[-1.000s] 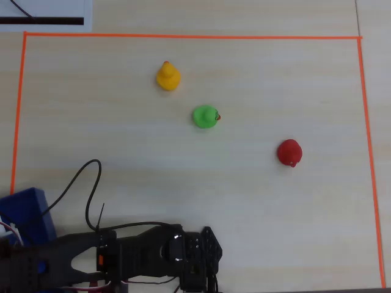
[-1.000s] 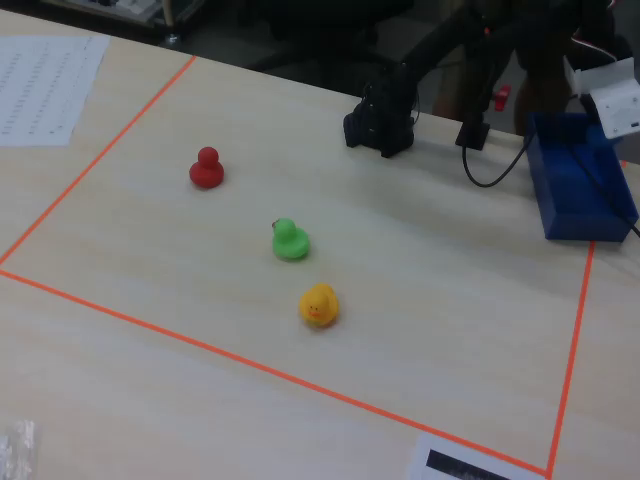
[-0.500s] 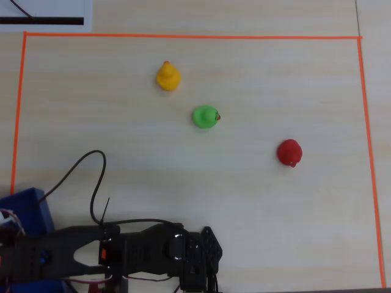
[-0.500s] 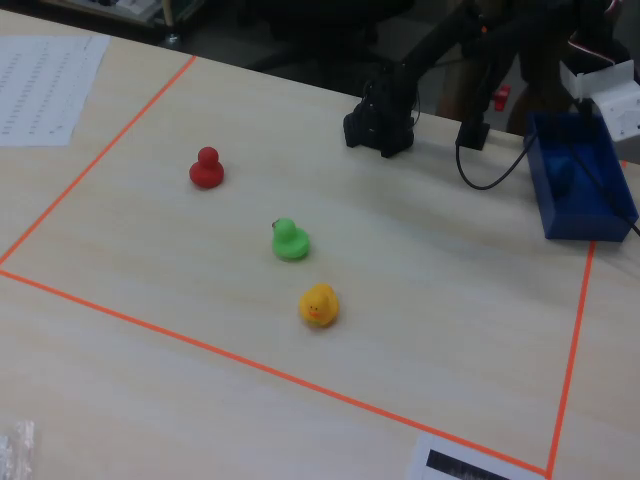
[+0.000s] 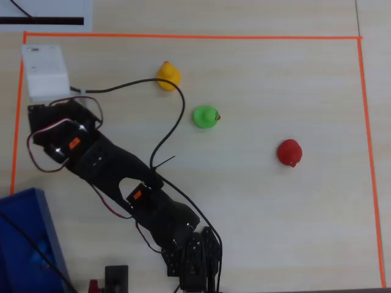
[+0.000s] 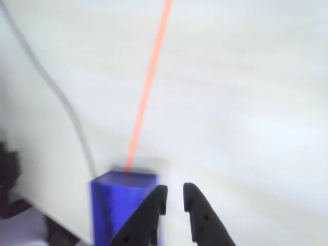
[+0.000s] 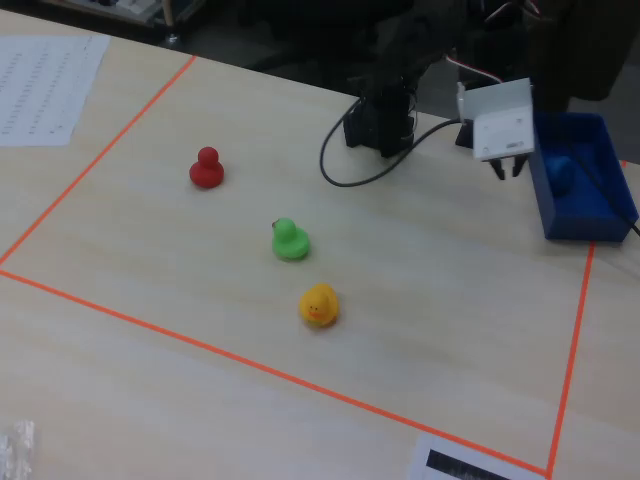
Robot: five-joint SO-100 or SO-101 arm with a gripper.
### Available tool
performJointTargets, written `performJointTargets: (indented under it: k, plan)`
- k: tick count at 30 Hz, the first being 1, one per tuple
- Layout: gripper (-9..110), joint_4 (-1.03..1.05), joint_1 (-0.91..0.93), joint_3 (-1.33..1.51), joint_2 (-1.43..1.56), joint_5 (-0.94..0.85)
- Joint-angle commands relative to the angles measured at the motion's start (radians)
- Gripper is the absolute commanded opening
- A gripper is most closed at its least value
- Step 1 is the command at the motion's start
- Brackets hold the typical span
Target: Grasp blue duck and put it into box.
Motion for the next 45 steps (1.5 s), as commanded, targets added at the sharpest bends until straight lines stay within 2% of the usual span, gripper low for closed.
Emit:
performJointTargets:
  k: [1,11,17,25,36,41,45]
  plan:
    - [0,-0.003,0.161,0.279,0.204,-0.118]
    - [0,-0.385,0.422,1.549,1.049,-0.249]
    - [0,-0.52,0.581,2.06,1.583,-0.265]
    - [0,-0.518,0.718,2.391,2.097,-0.267]
    - [0,-0.454,0.781,2.764,2.097,-0.291]
    - [0,-0.445,0.784,2.766,2.097,-0.278]
    - [7,-0.442,0.793,2.766,2.097,-0.285]
